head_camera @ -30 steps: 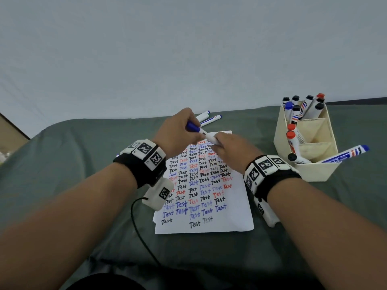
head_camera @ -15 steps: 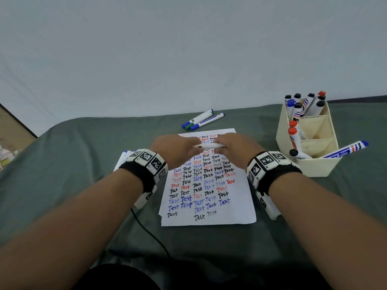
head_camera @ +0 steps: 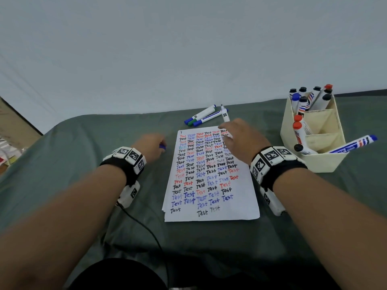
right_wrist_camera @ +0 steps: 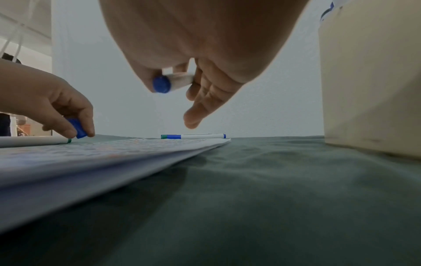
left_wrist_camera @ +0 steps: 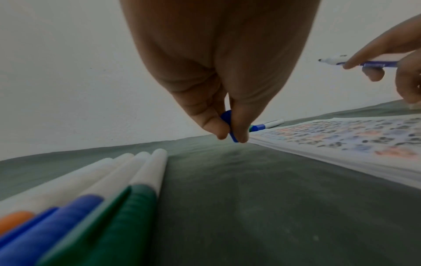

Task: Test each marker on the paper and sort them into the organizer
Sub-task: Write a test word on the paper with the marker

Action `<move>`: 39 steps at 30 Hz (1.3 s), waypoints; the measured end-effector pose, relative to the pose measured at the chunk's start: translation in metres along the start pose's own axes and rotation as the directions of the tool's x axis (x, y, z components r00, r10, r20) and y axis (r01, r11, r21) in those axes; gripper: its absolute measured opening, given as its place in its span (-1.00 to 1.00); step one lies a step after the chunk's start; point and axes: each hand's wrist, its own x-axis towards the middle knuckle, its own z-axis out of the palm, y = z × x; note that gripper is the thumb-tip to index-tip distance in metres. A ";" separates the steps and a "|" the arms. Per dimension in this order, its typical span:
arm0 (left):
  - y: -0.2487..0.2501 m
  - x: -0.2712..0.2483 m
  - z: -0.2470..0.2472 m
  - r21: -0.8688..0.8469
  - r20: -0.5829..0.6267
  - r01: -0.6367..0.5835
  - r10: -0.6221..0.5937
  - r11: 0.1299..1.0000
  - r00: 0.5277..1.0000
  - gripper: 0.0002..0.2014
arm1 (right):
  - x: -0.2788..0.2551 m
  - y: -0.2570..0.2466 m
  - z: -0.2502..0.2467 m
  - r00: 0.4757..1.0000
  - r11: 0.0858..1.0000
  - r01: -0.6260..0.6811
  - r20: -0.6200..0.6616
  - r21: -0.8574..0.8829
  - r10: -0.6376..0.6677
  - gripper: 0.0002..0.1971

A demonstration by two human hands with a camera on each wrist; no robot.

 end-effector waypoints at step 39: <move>0.064 -0.033 0.047 0.069 0.446 -0.193 0.142 0.979 0.884 0.10 | -0.006 -0.006 -0.013 0.984 0.995 0.066 -0.169 0.078 -0.052 -0.75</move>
